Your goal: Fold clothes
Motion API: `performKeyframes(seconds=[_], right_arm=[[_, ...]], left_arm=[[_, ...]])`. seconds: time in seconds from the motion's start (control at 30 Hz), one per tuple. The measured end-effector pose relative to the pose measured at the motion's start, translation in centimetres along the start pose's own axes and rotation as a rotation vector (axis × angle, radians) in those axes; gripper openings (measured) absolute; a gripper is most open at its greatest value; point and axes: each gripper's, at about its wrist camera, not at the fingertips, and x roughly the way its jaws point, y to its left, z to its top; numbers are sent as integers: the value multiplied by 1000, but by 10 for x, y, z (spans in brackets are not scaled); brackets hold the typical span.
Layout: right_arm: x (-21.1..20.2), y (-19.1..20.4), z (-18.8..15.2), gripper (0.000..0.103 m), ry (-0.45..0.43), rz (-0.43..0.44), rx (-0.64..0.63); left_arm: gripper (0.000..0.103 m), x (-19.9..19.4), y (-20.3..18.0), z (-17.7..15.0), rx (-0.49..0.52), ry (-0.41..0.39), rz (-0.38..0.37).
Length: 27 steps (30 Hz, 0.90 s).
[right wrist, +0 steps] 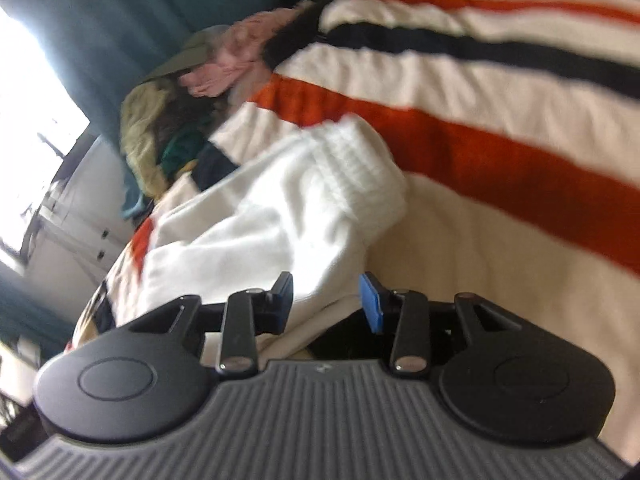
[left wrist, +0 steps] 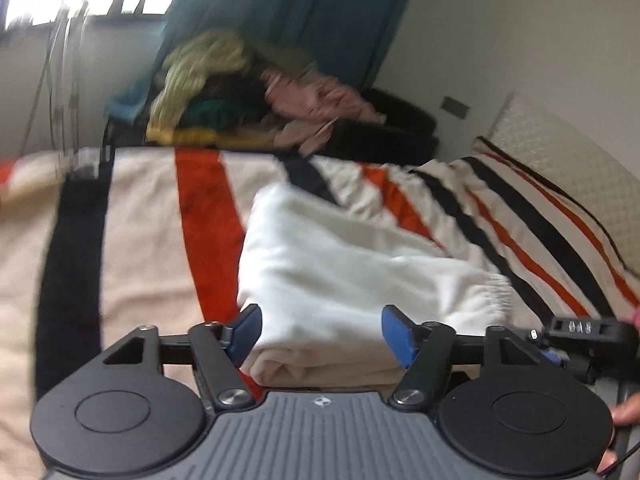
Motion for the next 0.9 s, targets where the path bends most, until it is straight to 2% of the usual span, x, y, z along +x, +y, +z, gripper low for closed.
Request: performKeyframes(seconds=[0.1, 0.27, 0.33, 0.37, 0.4, 0.43, 0.47, 0.63, 0.9], right_arm=[[-44, 31, 5, 41, -49, 30, -127], [-122, 68, 6, 41, -136, 107, -261], [-152, 76, 1, 43, -164, 121, -303], [-165, 78, -3, 50, -180, 131, -321], [-177, 80, -9, 64, -196, 145, -337], [-189, 81, -14, 72, -213, 159, -353], [-201, 83, -21, 87, -229, 172, -367], [-242, 82, -64, 88, -313, 177, -421], [-260, 69, -131, 88, -372, 201, -472]], left_arm=[[81, -58, -29, 12, 62, -64, 22], [87, -141, -65, 15, 120, -123, 41], [100, -168, -76, 10, 141, -147, 67], [102, -182, -81, 6, 153, -163, 80], [103, -195, -85, 2, 167, -179, 91], [103, -208, -89, -3, 181, -189, 102], [103, -220, -93, -7, 194, -198, 112], [103, -273, -105, -38, 234, -245, 127], [103, -329, -97, -104, 223, -322, 181]])
